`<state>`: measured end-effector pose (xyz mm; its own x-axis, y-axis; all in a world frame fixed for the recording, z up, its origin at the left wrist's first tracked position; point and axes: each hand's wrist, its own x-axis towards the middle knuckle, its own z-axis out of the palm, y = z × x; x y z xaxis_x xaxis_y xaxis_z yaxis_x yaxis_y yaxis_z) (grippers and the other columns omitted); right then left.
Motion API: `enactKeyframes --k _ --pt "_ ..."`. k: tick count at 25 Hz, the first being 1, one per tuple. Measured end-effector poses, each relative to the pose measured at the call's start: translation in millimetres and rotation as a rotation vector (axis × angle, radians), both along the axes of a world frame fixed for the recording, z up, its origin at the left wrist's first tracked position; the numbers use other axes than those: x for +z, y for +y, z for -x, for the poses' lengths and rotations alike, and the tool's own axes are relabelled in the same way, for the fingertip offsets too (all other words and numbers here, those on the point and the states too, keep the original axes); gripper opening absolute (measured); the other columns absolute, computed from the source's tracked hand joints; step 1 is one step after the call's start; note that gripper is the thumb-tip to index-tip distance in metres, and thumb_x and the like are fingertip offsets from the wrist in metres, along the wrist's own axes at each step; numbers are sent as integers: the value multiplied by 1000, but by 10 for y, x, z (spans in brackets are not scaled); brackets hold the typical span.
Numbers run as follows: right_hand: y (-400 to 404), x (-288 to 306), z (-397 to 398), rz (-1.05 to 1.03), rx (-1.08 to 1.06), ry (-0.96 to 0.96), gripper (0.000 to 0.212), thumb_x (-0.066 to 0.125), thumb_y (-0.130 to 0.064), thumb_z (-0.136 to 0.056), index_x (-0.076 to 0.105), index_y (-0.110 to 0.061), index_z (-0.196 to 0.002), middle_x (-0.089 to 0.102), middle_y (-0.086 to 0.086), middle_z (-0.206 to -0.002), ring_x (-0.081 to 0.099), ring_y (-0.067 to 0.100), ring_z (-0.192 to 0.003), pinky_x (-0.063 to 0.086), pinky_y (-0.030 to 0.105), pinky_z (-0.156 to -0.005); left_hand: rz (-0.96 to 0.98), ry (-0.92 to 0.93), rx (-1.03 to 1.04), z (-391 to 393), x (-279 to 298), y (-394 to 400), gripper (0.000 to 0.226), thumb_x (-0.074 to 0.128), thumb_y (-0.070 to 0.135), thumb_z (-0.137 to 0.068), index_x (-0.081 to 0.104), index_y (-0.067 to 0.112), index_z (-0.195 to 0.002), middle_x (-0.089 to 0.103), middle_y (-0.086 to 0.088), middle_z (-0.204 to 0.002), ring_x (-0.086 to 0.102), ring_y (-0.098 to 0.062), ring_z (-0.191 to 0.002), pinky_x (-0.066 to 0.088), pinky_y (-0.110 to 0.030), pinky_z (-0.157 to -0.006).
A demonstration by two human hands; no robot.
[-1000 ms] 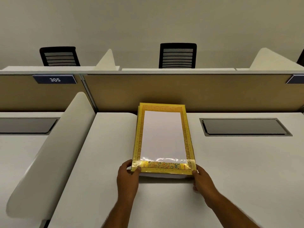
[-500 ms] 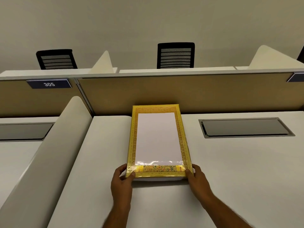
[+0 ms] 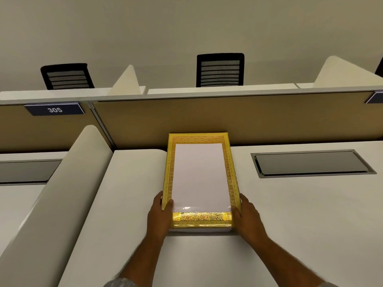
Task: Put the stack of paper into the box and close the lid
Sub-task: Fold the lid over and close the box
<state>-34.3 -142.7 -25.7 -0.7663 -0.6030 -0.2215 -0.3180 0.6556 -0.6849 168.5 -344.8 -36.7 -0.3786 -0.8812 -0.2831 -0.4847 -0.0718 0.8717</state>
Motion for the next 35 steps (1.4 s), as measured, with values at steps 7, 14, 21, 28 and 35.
enactKeyframes --k 7,14,21,28,35 --pt "-563 82 469 -221 178 154 69 30 -52 -110 -2 -36 -169 53 11 -146 67 25 -121 58 37 -103 322 -430 -171 348 -70 -329 79 41 60 -104 5 32 -168 51 -10 -153 59 -29 -132 52 -44 -108" --pt "-853 -171 840 -281 233 193 95 23 -85 -89 -16 -44 -164 54 19 -139 69 35 -114 58 42 -94 395 -555 -325 631 9 -675 82 39 68 -101 2 39 -168 46 -17 -155 51 -39 -137 50 -48 -107" --pt "-1050 -104 1191 -358 391 117 122 45 -92 -80 -20 -34 -165 62 17 -145 70 35 -116 57 39 -87 350 -589 -299 871 3 -962 88 41 78 -95 6 41 -167 49 -22 -148 59 -44 -129 54 -52 -103" --pt "-1061 -114 1188 -474 454 181 135 47 -99 -70 -31 -34 -160 69 14 -135 73 31 -109 60 44 -92 555 -772 -288 867 -72 -815 77 31 72 -101 15 35 -167 43 -16 -154 48 -37 -139 50 -53 -104" --pt "-806 2 1040 -410 429 -31 133 58 -89 -76 -29 -36 -161 49 16 -161 61 40 -134 51 47 -110 622 -834 -320 741 38 -446 58 36 46 -111 26 30 -166 44 -11 -147 52 -28 -128 56 -42 -94"
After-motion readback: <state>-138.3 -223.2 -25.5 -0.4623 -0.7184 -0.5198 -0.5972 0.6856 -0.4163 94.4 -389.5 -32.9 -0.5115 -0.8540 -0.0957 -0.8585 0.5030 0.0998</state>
